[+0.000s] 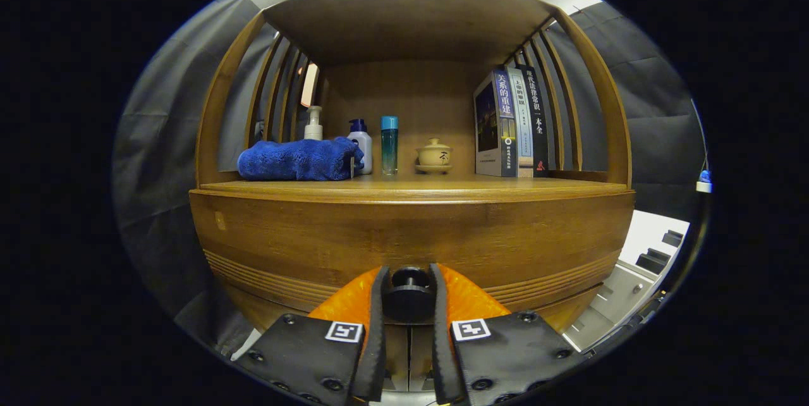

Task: Pull open the drawer, take out the items inside it, and place them on the countertop above the cabinet.

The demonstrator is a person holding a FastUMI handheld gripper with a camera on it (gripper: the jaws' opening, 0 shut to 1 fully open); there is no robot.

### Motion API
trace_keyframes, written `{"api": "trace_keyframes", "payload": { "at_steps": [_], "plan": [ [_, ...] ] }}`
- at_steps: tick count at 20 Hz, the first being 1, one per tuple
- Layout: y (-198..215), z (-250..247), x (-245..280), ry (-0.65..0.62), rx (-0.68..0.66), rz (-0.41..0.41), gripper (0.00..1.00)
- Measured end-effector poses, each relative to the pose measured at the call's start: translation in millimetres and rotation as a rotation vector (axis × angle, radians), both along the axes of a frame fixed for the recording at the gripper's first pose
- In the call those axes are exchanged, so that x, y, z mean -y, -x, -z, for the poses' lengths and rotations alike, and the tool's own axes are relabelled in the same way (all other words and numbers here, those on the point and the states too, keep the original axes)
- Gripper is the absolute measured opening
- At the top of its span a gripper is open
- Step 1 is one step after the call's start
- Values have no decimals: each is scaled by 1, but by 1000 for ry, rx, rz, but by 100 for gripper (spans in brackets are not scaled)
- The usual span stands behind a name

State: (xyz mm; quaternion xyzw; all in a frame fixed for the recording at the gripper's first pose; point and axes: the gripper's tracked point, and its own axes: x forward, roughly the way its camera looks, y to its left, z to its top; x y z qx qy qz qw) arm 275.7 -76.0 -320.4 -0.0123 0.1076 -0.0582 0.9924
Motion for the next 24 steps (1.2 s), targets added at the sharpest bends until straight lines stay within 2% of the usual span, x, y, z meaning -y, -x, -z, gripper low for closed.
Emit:
{"api": "trace_keyframes", "payload": {
  "at_steps": [14, 24],
  "plan": [
    [90, -15, -15, -8, 0, -8, 37],
    [141, -26, -23, -111, -47, -2, 37]
  ]
}}
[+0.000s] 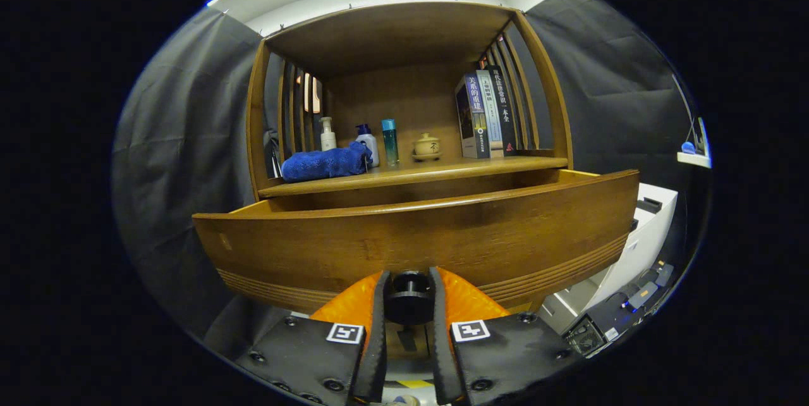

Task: Pull open the drawer, take out the items inside it, and place them on the countertop above the cabinet.

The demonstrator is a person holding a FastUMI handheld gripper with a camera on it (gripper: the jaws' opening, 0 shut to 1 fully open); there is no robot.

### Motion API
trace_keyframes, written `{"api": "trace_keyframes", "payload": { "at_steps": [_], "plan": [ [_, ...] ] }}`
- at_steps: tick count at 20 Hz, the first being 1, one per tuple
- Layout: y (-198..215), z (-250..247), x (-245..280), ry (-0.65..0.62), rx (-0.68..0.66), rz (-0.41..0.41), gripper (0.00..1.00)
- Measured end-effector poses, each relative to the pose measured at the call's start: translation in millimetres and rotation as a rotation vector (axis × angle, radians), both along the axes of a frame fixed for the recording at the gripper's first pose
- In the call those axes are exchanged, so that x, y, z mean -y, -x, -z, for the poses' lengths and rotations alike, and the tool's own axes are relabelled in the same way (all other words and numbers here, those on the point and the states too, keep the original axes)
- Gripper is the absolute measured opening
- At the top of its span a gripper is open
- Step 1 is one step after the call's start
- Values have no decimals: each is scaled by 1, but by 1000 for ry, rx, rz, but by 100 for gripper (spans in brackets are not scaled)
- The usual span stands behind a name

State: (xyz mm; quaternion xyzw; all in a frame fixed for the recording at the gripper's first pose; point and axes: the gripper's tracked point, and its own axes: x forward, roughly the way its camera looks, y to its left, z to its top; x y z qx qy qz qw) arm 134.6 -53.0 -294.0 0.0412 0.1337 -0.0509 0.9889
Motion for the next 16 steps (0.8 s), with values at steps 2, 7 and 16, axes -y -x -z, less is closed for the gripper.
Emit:
{"api": "trace_keyframes", "payload": {
  "at_steps": [2, 7, 16],
  "plan": [
    [7, -2, -3, 13, 0, -8, 37],
    [33, -19, -11, 44, 19, -49, 37],
    [53, -131, -16, 52, 181, -62, 9]
  ]
}}
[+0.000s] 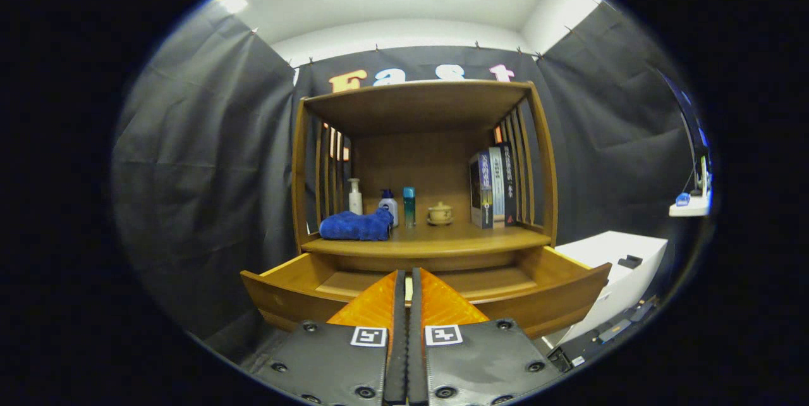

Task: Pull open the drawer, take out the items inside it, and place them on the countertop above the cabinet.

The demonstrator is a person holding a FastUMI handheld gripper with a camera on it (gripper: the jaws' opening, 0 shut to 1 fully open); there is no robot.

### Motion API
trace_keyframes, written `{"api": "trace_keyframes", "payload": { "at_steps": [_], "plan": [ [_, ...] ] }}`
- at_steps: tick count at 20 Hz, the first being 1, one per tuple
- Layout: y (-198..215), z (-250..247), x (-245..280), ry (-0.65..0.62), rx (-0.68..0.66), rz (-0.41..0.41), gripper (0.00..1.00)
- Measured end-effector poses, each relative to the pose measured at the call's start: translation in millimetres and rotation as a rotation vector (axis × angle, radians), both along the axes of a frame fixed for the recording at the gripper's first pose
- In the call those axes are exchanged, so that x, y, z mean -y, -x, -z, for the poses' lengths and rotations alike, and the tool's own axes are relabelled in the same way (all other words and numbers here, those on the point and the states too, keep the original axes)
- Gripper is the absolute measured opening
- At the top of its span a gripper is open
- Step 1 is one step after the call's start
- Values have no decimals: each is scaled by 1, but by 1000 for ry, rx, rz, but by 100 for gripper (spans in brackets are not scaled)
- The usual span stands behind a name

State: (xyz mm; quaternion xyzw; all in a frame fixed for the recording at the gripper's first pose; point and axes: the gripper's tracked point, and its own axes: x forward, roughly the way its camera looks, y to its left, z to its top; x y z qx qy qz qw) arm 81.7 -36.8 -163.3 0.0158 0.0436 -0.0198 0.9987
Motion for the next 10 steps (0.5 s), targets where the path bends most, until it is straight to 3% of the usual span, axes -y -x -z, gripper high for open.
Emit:
{"api": "trace_keyframes", "payload": {
  "at_steps": [2, 7, 10],
  "plan": [
    [-6, -8, 12, -4, 0, 17, 9],
    [-32, -31, 19, -39, -61, -4, 43],
    [-64, -30, 14, -101, -191, -31, 63]
  ]
}}
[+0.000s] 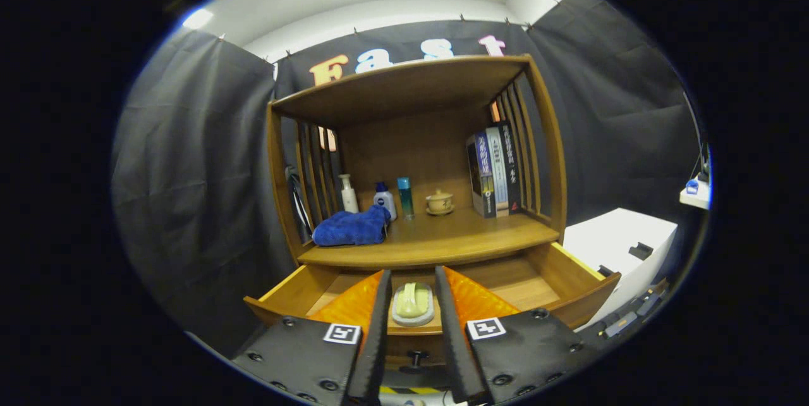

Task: Pull open the drawer, take out the items inside it, and place them on the countertop above the cabinet.

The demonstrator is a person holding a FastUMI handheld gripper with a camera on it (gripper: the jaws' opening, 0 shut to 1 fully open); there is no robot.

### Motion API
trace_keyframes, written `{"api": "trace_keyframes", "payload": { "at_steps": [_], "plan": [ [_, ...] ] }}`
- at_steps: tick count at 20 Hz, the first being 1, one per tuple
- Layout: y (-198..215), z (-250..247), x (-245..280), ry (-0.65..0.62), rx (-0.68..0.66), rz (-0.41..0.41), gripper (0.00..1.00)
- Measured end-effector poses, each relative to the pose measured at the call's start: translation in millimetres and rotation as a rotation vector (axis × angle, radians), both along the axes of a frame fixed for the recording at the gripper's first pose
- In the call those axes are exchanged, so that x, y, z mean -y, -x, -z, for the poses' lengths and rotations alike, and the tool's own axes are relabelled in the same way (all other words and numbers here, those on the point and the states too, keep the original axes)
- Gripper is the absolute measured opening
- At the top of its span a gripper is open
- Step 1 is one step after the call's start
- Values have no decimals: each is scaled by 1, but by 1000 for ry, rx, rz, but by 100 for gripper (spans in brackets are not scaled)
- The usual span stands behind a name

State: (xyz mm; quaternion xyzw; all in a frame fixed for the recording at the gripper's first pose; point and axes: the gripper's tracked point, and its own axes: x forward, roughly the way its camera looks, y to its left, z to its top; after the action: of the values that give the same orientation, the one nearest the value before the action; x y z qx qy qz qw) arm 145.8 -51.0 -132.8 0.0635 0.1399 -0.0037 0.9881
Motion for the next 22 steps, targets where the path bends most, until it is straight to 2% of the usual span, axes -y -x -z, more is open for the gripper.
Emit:
{"api": "trace_keyframes", "payload": {
  "at_steps": [5, 10, 16, 20, 22],
  "plan": [
    [-62, 39, -9, 38, -298, -57, 98],
    [-97, 90, -15, 55, -533, -54, 98],
    [-119, 140, -13, 49, -686, -55, 97],
    [-127, 164, -12, 42, -767, -39, 93],
    [-130, 172, -13, 31, -799, -38, 86]
  ]
}}
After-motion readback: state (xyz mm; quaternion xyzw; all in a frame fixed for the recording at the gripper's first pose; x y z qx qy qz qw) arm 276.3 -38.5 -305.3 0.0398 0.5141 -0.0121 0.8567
